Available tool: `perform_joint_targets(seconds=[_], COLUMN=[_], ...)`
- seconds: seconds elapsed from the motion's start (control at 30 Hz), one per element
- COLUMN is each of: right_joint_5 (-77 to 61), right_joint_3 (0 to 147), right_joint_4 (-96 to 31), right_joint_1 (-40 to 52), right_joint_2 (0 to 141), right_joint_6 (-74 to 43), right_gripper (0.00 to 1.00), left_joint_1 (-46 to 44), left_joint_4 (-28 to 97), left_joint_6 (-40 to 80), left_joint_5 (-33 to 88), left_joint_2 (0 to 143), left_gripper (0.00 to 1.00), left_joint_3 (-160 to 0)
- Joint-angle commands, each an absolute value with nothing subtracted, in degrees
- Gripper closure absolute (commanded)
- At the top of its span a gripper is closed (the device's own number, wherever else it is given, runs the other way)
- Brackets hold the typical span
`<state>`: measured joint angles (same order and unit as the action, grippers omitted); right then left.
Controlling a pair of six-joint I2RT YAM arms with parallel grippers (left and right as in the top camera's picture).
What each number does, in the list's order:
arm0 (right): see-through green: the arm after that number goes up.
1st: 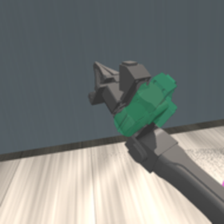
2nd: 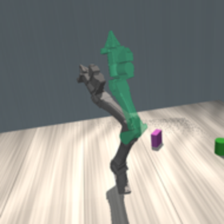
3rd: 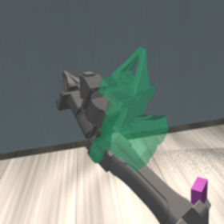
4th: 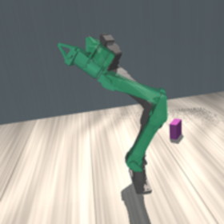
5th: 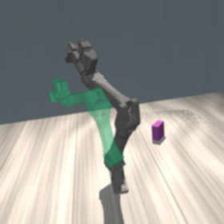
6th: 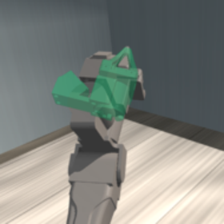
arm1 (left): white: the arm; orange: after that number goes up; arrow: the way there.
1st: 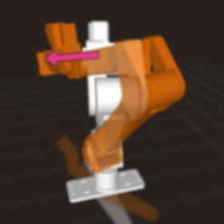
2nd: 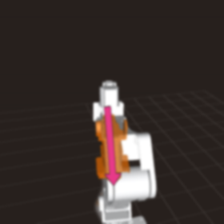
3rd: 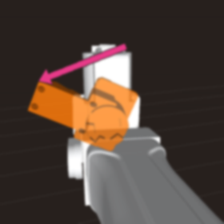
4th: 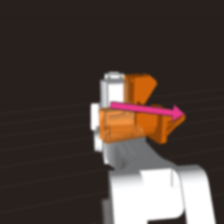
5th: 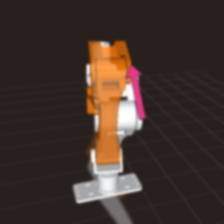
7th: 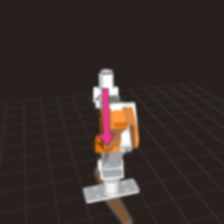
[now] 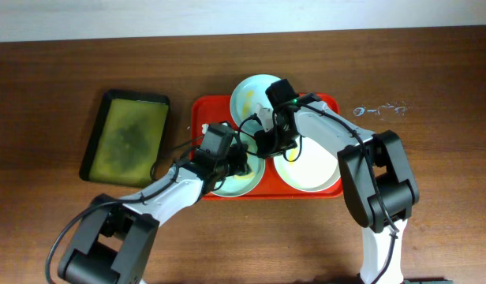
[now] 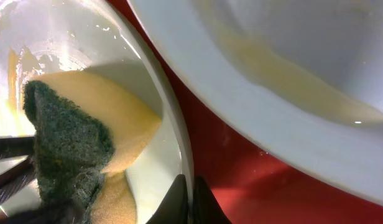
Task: Clean dirty plates on tray and stack at the side
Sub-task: 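Regrasp the sponge with the left gripper and scrub the front-left green plate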
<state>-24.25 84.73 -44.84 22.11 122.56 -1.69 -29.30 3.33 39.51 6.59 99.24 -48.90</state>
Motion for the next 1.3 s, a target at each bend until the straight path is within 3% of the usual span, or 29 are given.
perform_joint_targets(seconds=[0.0,0.17,0.5,0.67,0.77,0.9,1.03,1.13,1.17,1.27], right_joint_5=[-22.24,-22.24,-22.22,-22.22,-22.22,-22.20,-22.22,-22.22,-22.24,-22.22], right_joint_3=[83.77,83.77,83.77,83.77,83.77,83.77,83.77,83.77,83.77,83.77], right_joint_4=[-44.95,-44.95,-44.95,-44.91,-44.91,-44.91,-44.93,-44.95,-44.95,-44.95], right_joint_1=[22.11,22.11,22.11,22.11,22.11,22.11,22.11,22.11,22.11,22.11], right_joint_2=[124.14,124.14,124.14,124.14,124.14,124.14,124.14,124.14,124.14,124.14], right_joint_6=[-1.06,-1.06,-1.04,-1.06,-1.06,-1.06,-1.06,-1.06,-1.08,-1.08], right_gripper=[0.96,0.96,0.96,0.96,0.96,0.96,0.96,0.96,0.96,0.96], left_joint_1=[-29.52,-29.47,-25.98,-26.24,-26.22,-26.06,-26.09,-26.13,-26.13,-27.22], left_joint_4=[3.05,3.09,21.96,14.31,10.79,16.12,27.33,27.31,24.45,19.94], left_joint_6=[39.88,39.86,36.12,37.95,37.93,32.73,32.67,32.73,32.71,32.95], left_joint_5=[2.02,1.26,-19.97,-1.96,-1.04,-14.66,-24.51,-11.94,-1.91,4.56], left_joint_2=[101.14,101.14,92.73,93.49,100.40,103.44,92.73,88.88,89.45,93.12], left_gripper=[0.73,1.00,1.00,1.00,1.00,1.00,1.00,1.00,1.00,1.00], left_joint_3=[-49.06,-49.06,-52.97,-52.97,-52.97,-52.99,-52.99,-52.99,-52.95,-52.90])
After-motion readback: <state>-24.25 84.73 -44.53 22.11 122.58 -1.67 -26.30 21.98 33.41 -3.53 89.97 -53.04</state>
